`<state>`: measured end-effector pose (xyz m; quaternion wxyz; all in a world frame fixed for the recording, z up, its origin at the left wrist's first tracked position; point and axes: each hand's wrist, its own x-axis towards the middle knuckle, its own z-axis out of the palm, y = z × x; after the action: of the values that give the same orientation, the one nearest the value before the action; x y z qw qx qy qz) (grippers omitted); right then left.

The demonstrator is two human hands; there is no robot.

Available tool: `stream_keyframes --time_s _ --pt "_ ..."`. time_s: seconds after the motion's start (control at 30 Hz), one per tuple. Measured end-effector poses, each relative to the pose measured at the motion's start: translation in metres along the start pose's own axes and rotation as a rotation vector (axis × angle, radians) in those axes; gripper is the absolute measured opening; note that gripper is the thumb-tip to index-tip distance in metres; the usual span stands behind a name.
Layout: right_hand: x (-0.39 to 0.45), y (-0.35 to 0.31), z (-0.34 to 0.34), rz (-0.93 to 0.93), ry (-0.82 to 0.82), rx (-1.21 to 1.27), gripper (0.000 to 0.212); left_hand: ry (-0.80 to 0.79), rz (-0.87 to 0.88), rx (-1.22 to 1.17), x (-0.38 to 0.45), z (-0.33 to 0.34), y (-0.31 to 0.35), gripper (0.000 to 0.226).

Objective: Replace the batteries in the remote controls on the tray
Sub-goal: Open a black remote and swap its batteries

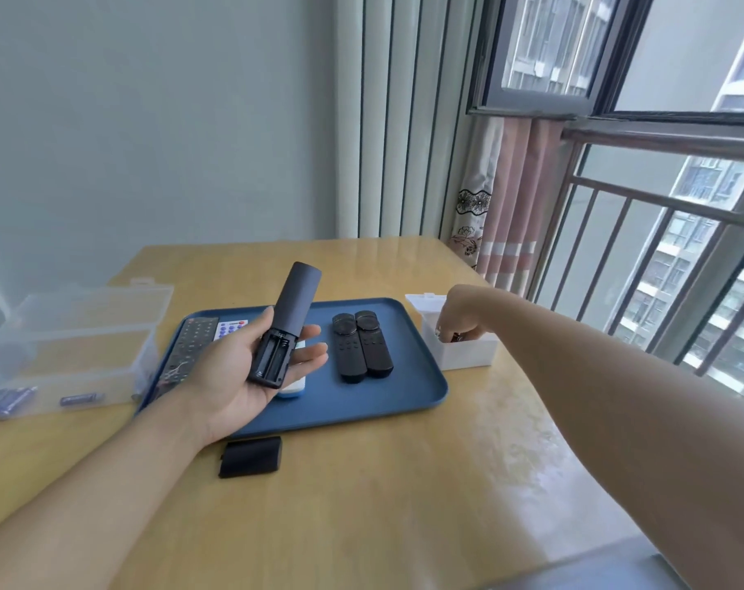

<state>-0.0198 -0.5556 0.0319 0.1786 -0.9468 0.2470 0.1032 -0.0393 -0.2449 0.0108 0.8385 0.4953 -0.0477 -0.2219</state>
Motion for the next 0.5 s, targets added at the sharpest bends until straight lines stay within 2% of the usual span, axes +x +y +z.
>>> stream_keyframes --time_s 0.3,0.5 --pt "-0.004 -0.004 -0.001 0.001 -0.018 -0.031 0.007 0.035 -0.021 -0.007 -0.003 -0.014 0.004 0.041" --pt "-0.004 -0.006 0.003 0.038 0.006 -0.149 0.017 0.048 -0.009 0.055 -0.014 -0.028 0.013 0.040"
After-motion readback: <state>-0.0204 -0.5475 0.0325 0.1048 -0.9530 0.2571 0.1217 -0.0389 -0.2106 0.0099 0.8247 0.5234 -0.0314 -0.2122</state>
